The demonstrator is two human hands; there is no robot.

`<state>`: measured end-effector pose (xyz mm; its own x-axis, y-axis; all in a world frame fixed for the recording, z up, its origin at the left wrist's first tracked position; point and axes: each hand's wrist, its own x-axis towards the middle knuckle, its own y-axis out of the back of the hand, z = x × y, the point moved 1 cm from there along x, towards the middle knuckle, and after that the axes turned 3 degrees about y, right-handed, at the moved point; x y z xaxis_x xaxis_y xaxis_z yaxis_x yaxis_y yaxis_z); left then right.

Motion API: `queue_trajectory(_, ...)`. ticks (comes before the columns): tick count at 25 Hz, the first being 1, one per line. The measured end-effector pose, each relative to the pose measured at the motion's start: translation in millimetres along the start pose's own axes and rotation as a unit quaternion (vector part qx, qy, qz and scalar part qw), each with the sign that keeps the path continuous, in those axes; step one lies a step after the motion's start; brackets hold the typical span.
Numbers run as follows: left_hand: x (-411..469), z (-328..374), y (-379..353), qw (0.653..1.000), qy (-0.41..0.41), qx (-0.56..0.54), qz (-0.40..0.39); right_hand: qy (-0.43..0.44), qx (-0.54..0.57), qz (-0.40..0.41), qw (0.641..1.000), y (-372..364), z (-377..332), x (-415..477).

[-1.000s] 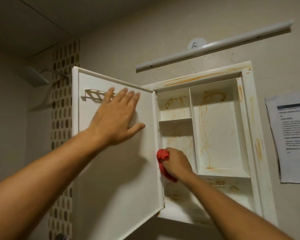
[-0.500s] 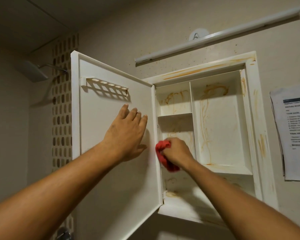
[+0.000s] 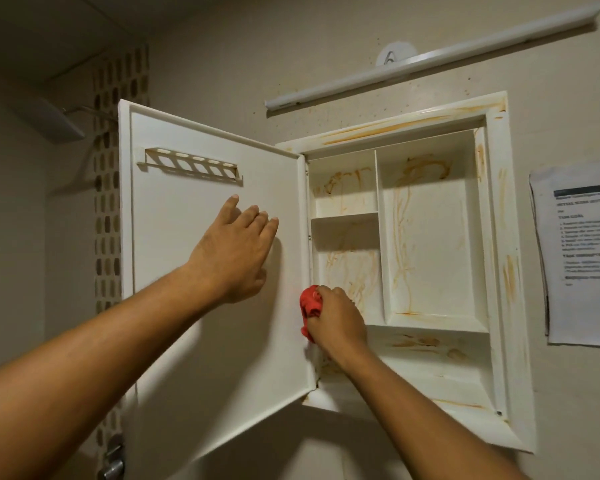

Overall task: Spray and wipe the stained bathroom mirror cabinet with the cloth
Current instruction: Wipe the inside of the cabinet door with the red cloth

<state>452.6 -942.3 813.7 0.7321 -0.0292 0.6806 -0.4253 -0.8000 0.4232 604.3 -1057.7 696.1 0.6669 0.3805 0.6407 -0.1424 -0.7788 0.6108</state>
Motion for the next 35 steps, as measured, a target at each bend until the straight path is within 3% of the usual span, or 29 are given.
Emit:
queue_trajectory(2,-4.5,-2.4,-0.1,1.000,-0.004,-0.006,-0.009,-0.004,0.061,-0.012,0.998,18.7,0.3,11.3)
queue_trajectory(5,-19.4,-12.1,-9.9,1.000,-0.013,-0.018,-0.017,-0.013,0.174,0.069,0.982,31.2,-15.6,36.0)
queue_trajectory(6,-24.9,-14.5,-14.4,1.000,-0.017,-0.019,-0.018,0.006,0.159,0.094,0.983,23.1,-20.3,37.4)
queue_trajectory(8,-33.0,-19.6,-22.6,0.999,-0.025,-0.021,-0.019,0.035,0.029,0.118,0.992,-9.4,-21.7,22.4)
queue_trajectory(11,-33.7,-22.3,-25.3,0.999,-0.028,-0.027,-0.016,0.075,-0.121,0.090,0.986,-41.0,-8.0,-17.2)
queue_trajectory(16,-38.6,-15.3,-19.6,0.999,-0.029,-0.031,-0.023,0.078,-0.025,-0.017,0.996,3.9,-8.9,-6.4)
queue_trajectory(19,-46.6,-15.6,-22.6,0.999,-0.033,-0.035,-0.023,0.078,0.032,0.075,0.994,34.4,-37.0,34.2)
queue_trajectory(24,-54.2,-16.3,-35.6,0.999,-0.030,-0.031,-0.011,0.075,-0.043,0.111,0.990,-29.8,-31.8,-2.7)
queue_trajectory(28,-57.3,-3.3,-39.0,0.999,-0.014,-0.042,0.006,0.023,-0.043,0.020,0.999,-73.5,15.5,-74.4)
queue_trajectory(31,-64.6,4.7,-39.5,0.999,-0.006,-0.044,-0.005,-0.059,0.105,-0.041,0.992,-64.8,29.5,-87.8)
queue_trajectory(33,-69.1,5.9,-41.7,0.999,-0.011,-0.046,-0.011,-0.107,0.230,0.021,0.967,-49.0,21.8,-68.7)
queue_trajectory(35,-72.9,3.9,-44.2,0.998,-0.015,-0.054,-0.010,-0.096,0.243,0.106,0.959,-39.3,4.8,-45.5)
